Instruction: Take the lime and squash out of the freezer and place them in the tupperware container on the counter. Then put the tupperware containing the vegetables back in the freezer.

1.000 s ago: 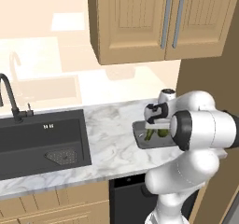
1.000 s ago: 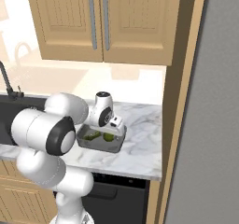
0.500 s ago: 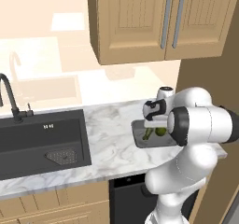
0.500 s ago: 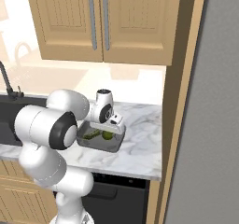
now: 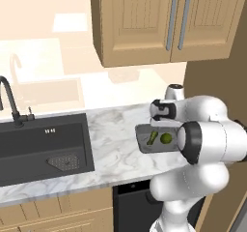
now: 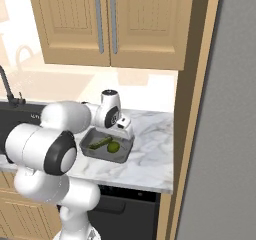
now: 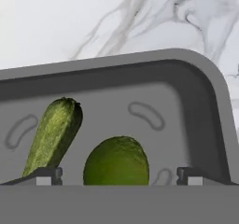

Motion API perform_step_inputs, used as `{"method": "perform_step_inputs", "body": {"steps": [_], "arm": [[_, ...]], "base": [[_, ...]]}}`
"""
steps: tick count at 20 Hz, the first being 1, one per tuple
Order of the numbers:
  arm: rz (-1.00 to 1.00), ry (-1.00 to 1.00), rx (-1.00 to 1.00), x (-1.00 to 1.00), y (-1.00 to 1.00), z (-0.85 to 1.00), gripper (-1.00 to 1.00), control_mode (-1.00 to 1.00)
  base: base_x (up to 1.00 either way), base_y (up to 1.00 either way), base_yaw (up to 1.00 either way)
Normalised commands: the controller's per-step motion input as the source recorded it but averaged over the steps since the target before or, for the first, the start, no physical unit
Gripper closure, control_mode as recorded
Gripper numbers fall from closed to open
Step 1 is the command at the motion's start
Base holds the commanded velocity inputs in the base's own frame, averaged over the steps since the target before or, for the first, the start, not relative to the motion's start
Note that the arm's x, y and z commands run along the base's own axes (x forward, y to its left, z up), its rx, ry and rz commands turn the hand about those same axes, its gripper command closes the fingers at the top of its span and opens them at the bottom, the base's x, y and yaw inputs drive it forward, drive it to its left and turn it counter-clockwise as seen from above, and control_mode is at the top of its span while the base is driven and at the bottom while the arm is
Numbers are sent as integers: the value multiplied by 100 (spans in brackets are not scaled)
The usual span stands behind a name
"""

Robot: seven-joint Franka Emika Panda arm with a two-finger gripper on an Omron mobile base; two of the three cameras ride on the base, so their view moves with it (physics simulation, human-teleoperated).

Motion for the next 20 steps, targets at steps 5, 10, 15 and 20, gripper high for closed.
{"method": "perform_step_inputs", "body": {"steps": [5, 10, 15, 20], "arm": [[-5, -12, 0, -9, -1, 67, -100, -100], [-5, -2, 0, 4, -36, 12, -100, -100], [-2, 0, 0, 11, -56, -10, -100, -100], [0, 0, 2, 7, -32, -14, -100, -100]], "base": [[0, 0, 0], [0, 0, 0], [0, 0, 0], [0, 0, 0]]}}
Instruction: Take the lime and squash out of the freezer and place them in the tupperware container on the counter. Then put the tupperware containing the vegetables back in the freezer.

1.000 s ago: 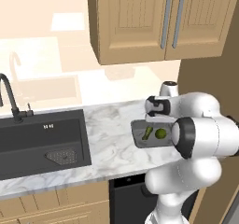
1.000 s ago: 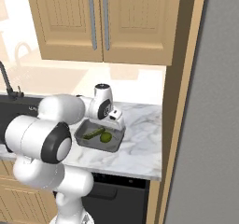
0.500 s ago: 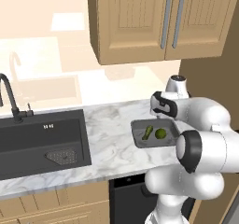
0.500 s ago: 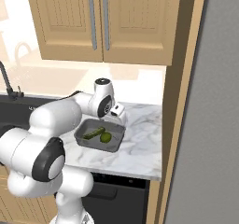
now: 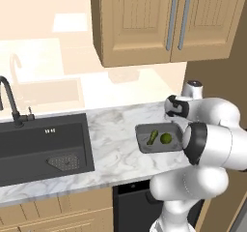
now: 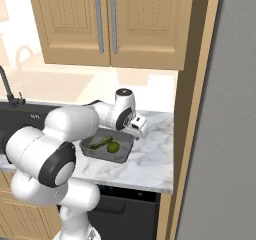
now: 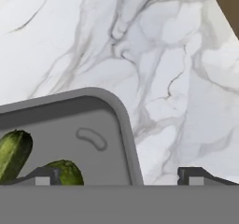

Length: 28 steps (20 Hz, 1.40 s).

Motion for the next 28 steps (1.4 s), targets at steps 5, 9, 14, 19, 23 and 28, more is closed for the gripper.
{"method": "perform_step_inputs", "body": {"steps": [5, 9, 14, 19, 23, 28], "arm": [[0, 2, 5, 3, -13, -21, -100, -100], [0, 5, 5, 0, 0, -37, -100, -100], [0, 6, 5, 3, 0, -35, -100, -100], [0, 4, 3, 8, 0, -29, -100, -100], [0, 3, 2, 6, 0, -24, -100, -100], [0, 3, 1, 5, 0, -24, -100, -100]], "base": [[0, 0, 0], [0, 0, 0], [0, 0, 0], [0, 0, 0], [0, 0, 0], [0, 0, 0]]}}
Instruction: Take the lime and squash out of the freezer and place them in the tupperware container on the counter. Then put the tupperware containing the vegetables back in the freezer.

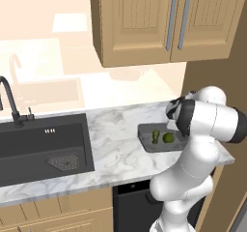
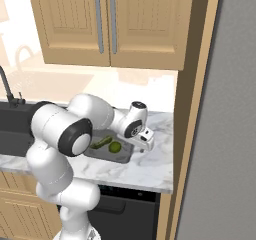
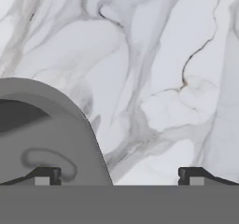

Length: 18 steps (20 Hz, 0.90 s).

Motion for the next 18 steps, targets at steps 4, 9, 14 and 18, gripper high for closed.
{"method": "perform_step_inputs", "body": {"steps": [4, 9, 14, 18], "arm": [[0, 6, 0, 1, 8, -20, 100, -100], [0, 1, 0, -2, 9, -9, 100, -100], [-3, 1, 1, -16, 17, 0, 100, -100], [-12, 3, 7, -28, 15, 6, 100, -100]], "base": [[0, 0, 0], [0, 0, 0], [0, 0, 0], [0, 0, 0]]}}
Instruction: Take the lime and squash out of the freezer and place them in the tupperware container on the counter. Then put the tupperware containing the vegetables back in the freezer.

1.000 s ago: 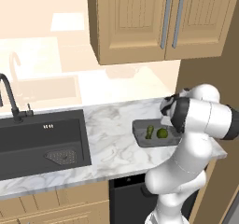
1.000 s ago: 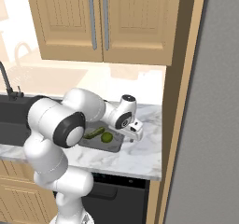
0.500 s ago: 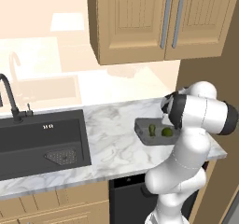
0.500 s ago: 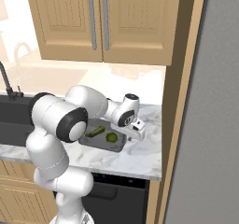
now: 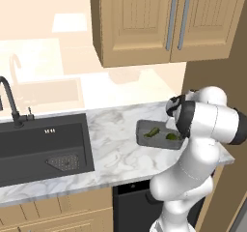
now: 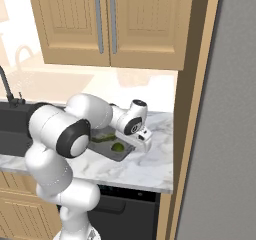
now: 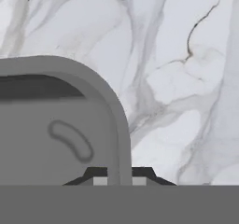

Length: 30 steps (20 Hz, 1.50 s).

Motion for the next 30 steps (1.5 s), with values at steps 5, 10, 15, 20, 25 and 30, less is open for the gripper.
{"method": "perform_step_inputs", "body": {"steps": [5, 10, 15, 20, 25, 30], "arm": [[-17, 1, 12, -41, 1, 42, 100, -100], [-7, -3, 5, -48, 0, 91, 100, -100], [-1, -5, 0, -56, 2, 100, 100, -100], [0, 0, 0, -72, 1, 93, 100, -100], [0, -1, -4, -95, 3, 56, 100, -100], [0, 0, -2, -96, 6, 52, 100, -100]], "base": [[0, 0, 0], [0, 0, 0], [0, 0, 0], [0, 0, 0], [0, 0, 0], [0, 0, 0]]}}
